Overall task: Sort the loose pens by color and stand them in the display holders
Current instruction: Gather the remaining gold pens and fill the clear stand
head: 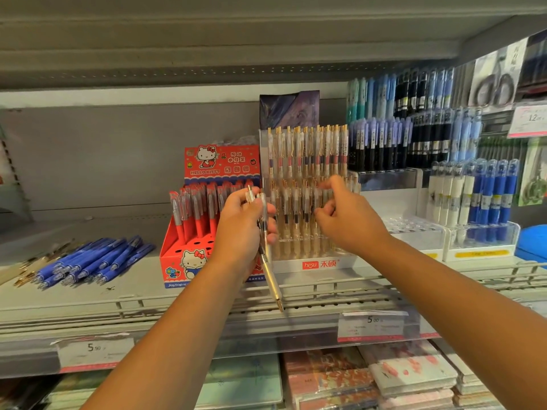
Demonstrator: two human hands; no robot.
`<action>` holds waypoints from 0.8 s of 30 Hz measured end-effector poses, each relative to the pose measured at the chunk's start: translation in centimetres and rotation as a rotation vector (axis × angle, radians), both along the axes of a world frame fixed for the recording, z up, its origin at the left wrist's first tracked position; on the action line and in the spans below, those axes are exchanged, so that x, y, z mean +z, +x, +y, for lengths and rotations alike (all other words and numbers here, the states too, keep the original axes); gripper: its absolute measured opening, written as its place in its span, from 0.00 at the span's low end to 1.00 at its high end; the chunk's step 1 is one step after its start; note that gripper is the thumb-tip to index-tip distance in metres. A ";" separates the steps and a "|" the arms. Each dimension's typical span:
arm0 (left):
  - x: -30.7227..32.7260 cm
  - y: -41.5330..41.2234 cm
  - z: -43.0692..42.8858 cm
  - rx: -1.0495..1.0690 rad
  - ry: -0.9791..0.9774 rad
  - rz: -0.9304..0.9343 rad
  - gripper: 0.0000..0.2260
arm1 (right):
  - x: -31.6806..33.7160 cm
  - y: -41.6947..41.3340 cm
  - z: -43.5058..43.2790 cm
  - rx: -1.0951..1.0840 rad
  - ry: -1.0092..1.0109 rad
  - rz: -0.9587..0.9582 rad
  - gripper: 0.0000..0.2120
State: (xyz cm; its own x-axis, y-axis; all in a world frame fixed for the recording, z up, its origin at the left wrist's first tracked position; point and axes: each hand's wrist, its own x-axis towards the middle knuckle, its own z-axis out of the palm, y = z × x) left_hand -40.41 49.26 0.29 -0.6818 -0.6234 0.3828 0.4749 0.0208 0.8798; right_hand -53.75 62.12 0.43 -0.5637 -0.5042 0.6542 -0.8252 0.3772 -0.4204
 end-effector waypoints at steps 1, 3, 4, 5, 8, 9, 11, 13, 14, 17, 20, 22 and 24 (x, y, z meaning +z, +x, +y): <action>0.0 0.0 0.0 0.000 -0.003 0.004 0.07 | 0.0 0.0 0.0 -0.027 -0.009 0.028 0.17; 0.0 0.0 -0.1 0.013 -0.024 0.002 0.07 | 0.2 0.1 0.1 -0.089 -0.034 0.080 0.18; -0.1 -0.1 -0.1 0.023 -0.038 -0.003 0.07 | 0.4 0.2 0.1 -0.115 -0.058 0.088 0.19; -0.1 -0.1 -0.1 0.030 -0.051 -0.008 0.07 | 0.6 0.4 0.1 -0.129 -0.098 0.089 0.20; -0.1 -0.2 -0.1 0.029 -0.074 -0.008 0.08 | 1.4 1.5 -0.2 -0.026 -0.230 0.114 0.18; -0.1 -0.2 -0.1 0.021 -0.077 -0.001 0.08 | 1.7 2.1 -0.5 0.048 -0.246 0.102 0.14; -0.1 -0.1 0.0 0.000 -0.081 0.012 0.09 | 2.2 3.4 -1.0 0.193 -0.239 -0.003 0.09; -0.1 0.0 0.0 -0.017 -0.091 0.017 0.10 | 2.6 4.4 -1.7 0.282 -0.214 -0.186 0.09; -0.2 0.0 0.0 -0.022 -0.097 0.014 0.10 | 2.7 4.9 -2.1 0.327 -0.194 -0.298 0.10; -0.2 0.1 0.0 -0.032 -0.106 0.008 0.11 | 2.9 6.0 -2.7 0.543 -0.210 -0.628 0.07; -0.1 0.2 0.1 -0.059 -0.089 0.017 0.10 | 3.1 6.0 -2.8 0.593 -0.243 -0.759 0.06; -0.1 0.3 0.2 -0.085 -0.075 0.014 0.10 | 3.1 5.8 -2.7 0.606 -0.261 -0.829 0.06; -0.1 0.3 0.2 -0.106 -0.059 0.005 0.09 | 3.0 5.5 -2.6 0.582 -0.282 -0.834 0.06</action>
